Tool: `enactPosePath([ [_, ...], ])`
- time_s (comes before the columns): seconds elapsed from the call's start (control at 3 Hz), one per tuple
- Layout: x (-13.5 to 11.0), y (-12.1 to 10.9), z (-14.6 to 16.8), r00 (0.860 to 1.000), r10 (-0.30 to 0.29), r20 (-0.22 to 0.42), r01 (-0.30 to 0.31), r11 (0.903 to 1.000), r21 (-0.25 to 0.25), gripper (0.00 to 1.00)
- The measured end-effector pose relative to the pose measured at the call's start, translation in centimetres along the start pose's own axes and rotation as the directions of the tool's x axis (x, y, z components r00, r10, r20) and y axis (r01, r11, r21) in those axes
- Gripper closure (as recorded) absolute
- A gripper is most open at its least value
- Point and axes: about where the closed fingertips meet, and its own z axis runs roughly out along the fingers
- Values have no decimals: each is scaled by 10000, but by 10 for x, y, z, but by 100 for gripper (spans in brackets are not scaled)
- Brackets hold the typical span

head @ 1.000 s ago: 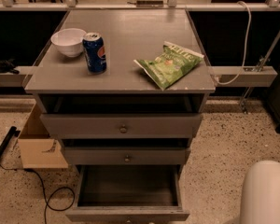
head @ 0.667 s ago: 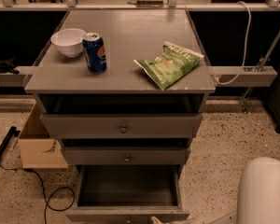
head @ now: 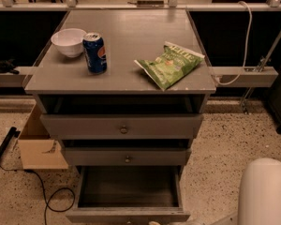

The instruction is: Close bottom drawer

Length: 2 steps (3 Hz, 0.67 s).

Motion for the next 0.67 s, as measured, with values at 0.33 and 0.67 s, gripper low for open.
enactPosePath([
  [0.33,0,0,0,10000,0,0,0,10000,0,40],
  [0.67,1,-1,0,10000,-30,-24,30,10000,5,64],
])
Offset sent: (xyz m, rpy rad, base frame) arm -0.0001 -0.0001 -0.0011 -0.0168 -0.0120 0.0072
